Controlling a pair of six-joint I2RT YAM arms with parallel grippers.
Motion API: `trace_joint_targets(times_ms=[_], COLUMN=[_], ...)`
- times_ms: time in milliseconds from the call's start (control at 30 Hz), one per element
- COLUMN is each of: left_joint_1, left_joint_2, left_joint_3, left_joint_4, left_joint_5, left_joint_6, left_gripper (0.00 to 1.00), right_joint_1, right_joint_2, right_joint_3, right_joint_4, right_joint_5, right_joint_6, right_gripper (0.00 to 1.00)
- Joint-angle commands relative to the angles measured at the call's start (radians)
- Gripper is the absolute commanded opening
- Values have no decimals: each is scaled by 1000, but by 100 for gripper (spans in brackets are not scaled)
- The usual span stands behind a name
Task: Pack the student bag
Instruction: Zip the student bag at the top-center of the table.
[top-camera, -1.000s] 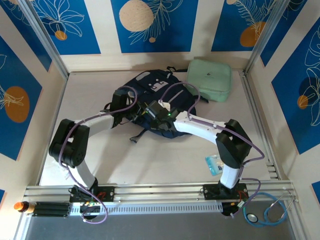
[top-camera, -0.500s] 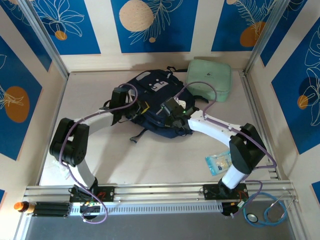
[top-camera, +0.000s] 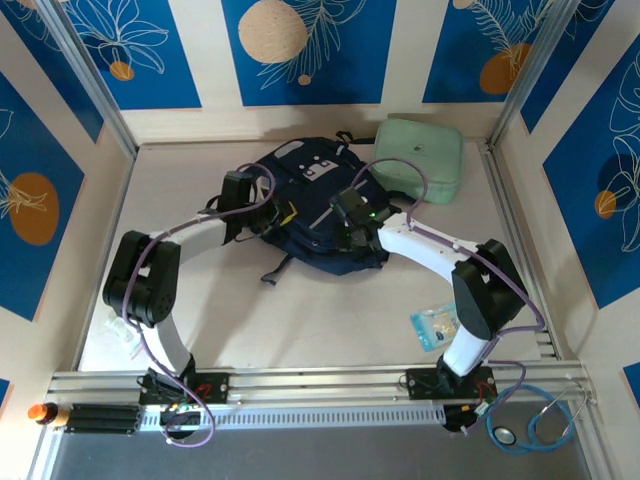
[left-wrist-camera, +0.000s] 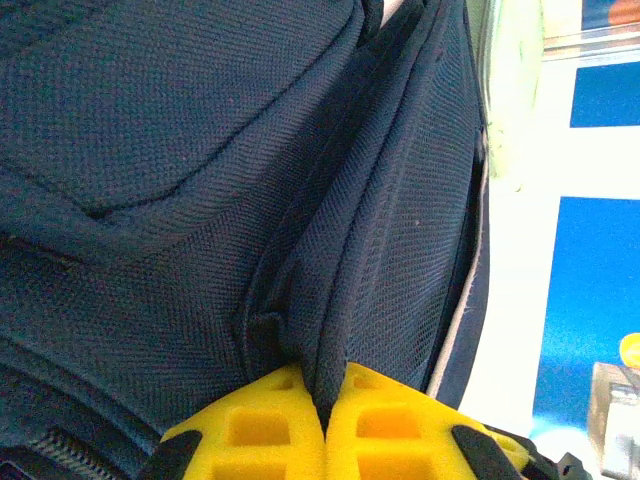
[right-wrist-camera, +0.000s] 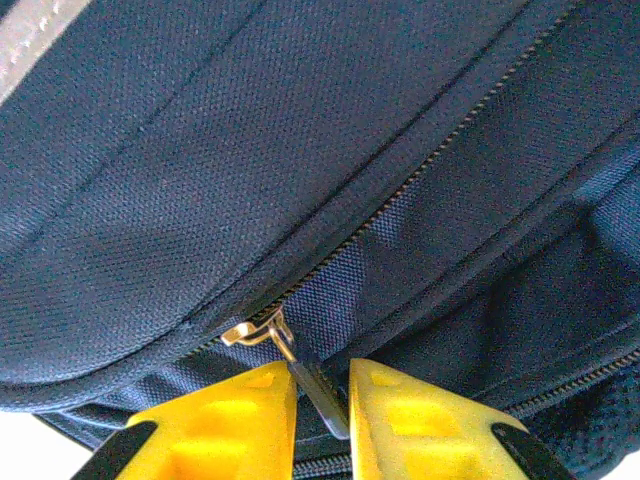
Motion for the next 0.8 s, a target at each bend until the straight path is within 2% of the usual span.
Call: trace_joint_targets(times_ms=[0,200,433,467,533,667,767], left_joint_1=[11,13,29,35,49,79,117], left_joint_2=[4,2,-14,-21,-44,-128,-191], left_joint_3=[50,58,53,45,24,-39,-112], left_joint_4=[34,19,-14,-14,3,-38,-75], left_joint_5=[47,42,18,15,11,-64,-122], left_joint_6=[42,52,76,79,90,139,147], left_gripper=[0,0,0,2,9,35,45], right_joint_1=[-6,-10,-19,-15,2,82,121], right_joint_2=[25,38,22,19,20,46,99], right_joint_3=[22,28,30,30,33,64,124], right_joint_4=[-1,9,18,25,47,126,148], right_joint_5=[-19,18,68,61,40,-16,-66], right_joint_6=[-40,-57,-61,-72,-118,-245,-268], right_gripper=[22,22,3,0,0,0,0])
